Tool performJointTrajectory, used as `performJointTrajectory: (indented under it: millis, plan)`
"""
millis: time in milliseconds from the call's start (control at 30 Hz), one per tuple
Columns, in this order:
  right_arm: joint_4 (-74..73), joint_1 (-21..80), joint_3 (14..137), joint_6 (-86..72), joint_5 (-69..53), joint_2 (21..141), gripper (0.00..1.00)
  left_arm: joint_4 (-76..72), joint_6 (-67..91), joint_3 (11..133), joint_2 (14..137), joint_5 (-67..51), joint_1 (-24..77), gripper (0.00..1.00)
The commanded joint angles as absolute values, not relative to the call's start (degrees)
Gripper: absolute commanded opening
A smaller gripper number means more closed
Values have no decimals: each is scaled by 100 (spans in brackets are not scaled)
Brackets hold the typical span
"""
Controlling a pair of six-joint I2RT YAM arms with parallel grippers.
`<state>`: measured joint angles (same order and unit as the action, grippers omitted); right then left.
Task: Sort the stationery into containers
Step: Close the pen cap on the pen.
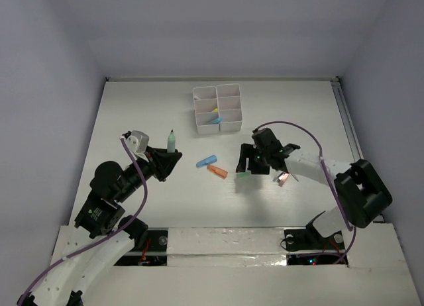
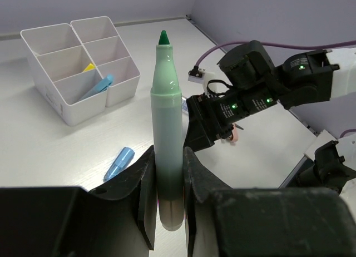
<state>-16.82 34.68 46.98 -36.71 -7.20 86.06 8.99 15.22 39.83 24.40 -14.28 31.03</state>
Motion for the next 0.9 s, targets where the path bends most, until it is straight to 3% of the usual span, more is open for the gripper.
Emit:
performJointTrajectory:
  millis: [0, 100, 233, 300, 400, 633, 867]
  plan:
    - [-1775, 3700, 4896, -3367, -519, 8131, 74, 624, 1450, 3999, 2496, -1424, 3076, 0]
    - [-2195, 4041, 5009, -3042, -177, 8059, 73, 615, 1450, 4008, 2522, -1441, 3023, 0]
    - [-2529, 4508, 5255, -2129, -79, 8349, 59, 606, 1450, 4008, 2549, -1433, 3023, 0]
    - [-2767, 4631, 5431, -1470, -62, 8568, 58, 607, 1441, 4017, 2549, -1441, 3023, 0]
    - [-2831, 4693, 5581, -785, 44, 8807, 61, 580, 1441, 3999, 2540, -1503, 2971, 0]
    - [-2882, 4693, 5994, 272, 272, 8789, 81, 554, 1433, 4008, 2619, -1626, 2971, 0]
    - [-2953, 4641, 6038, 729, -147, 9167, 77, 545, 1450, 4008, 2619, -1591, 2971, 0]
